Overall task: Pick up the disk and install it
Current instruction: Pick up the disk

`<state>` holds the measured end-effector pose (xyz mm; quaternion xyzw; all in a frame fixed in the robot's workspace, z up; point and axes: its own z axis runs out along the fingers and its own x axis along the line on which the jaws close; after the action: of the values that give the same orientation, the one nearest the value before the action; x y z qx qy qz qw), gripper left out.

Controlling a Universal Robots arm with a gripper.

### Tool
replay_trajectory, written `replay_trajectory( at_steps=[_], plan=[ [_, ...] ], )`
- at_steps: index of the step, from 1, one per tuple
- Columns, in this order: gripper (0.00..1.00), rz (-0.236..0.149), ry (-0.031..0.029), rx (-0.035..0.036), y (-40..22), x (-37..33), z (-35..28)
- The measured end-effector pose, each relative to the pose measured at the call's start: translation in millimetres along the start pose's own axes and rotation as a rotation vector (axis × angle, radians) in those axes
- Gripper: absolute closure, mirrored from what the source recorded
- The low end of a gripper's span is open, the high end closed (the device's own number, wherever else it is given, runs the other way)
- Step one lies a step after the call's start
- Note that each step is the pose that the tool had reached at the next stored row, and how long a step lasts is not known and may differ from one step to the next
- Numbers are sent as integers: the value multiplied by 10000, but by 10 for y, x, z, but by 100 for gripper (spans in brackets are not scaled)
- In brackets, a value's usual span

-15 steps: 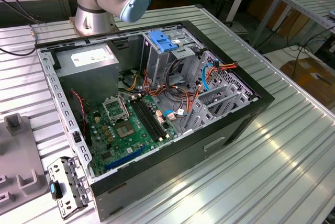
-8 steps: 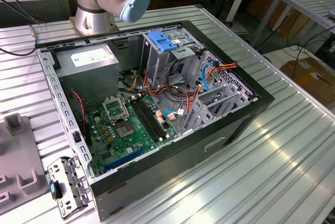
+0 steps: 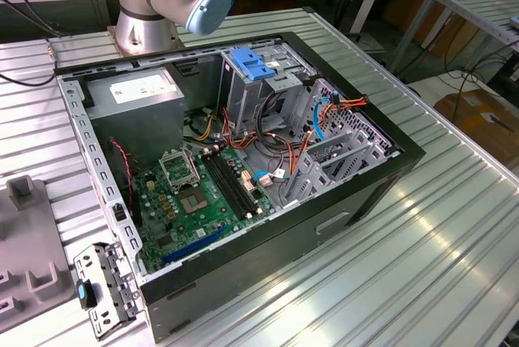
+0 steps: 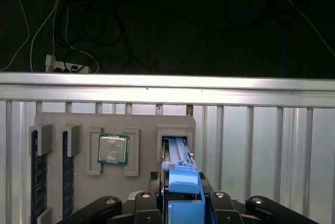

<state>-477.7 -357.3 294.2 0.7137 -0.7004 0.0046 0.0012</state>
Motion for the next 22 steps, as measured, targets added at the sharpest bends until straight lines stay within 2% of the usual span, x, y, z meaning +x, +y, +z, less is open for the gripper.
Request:
replay_trajectory(
  at_steps=[4,8,13,19,20,22],
  plan=[
    [63,1,0,1,0,0,-30],
    [63,0,0,0,0,0,-34],
    [63,0,3,-7,0,0,35],
    [62,0,-3,8,0,-1,45],
    [55,0,0,2,0,0,42],
    [55,0,1,-1,0,0,42]
  ],
)
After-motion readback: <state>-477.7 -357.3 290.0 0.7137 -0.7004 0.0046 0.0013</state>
